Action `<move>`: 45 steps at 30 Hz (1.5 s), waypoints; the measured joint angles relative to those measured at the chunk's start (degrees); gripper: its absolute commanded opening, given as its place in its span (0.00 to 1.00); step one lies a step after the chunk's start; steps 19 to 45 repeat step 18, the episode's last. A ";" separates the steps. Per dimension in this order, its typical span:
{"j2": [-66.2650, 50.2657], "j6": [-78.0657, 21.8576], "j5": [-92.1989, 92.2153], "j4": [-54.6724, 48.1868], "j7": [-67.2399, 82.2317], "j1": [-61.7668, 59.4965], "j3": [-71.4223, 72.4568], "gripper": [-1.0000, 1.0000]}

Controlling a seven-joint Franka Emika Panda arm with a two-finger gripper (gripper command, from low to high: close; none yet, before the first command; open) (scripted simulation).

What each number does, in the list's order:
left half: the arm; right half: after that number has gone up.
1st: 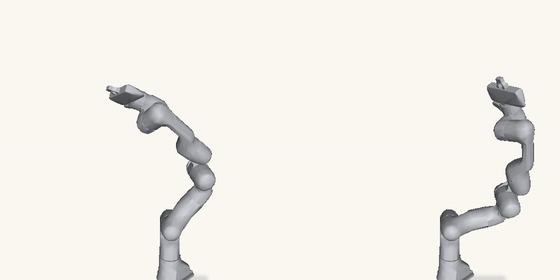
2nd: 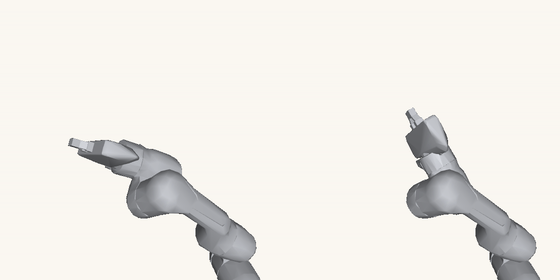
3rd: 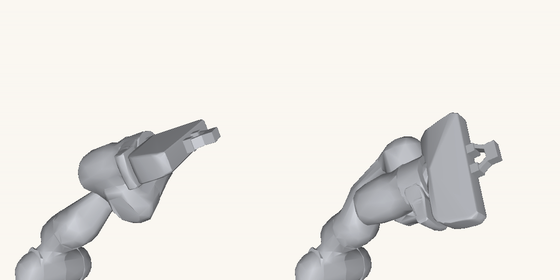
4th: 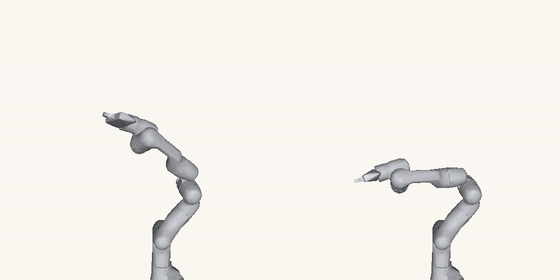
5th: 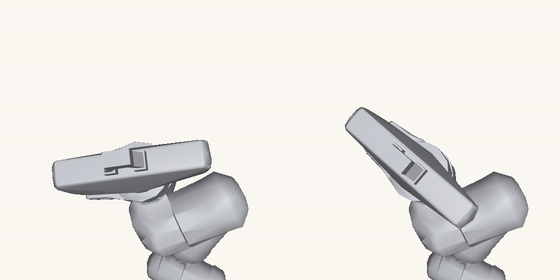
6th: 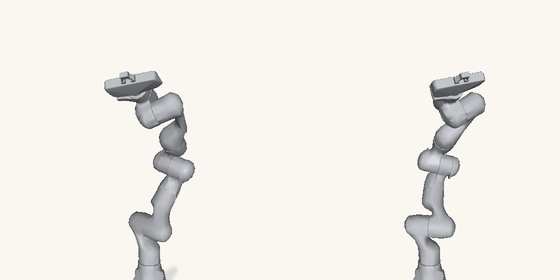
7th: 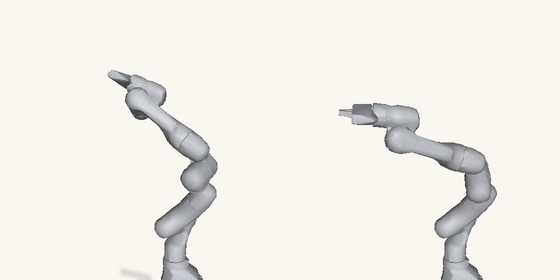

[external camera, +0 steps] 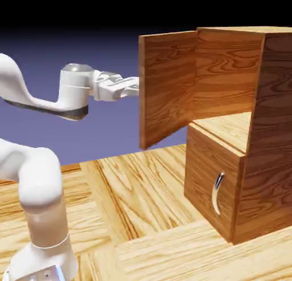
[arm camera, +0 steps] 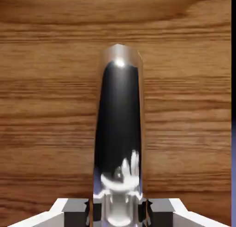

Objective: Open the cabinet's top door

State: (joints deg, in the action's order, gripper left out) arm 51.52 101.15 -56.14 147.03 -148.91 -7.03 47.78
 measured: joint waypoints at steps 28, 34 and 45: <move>-6.76 -32.62 16.14 -32.37 1.33 -33.94 33.79 1.00; -6.76 -32.62 16.14 -32.37 1.33 -33.94 33.79 1.00; -6.76 -32.62 16.14 -32.37 1.33 -33.94 33.79 1.00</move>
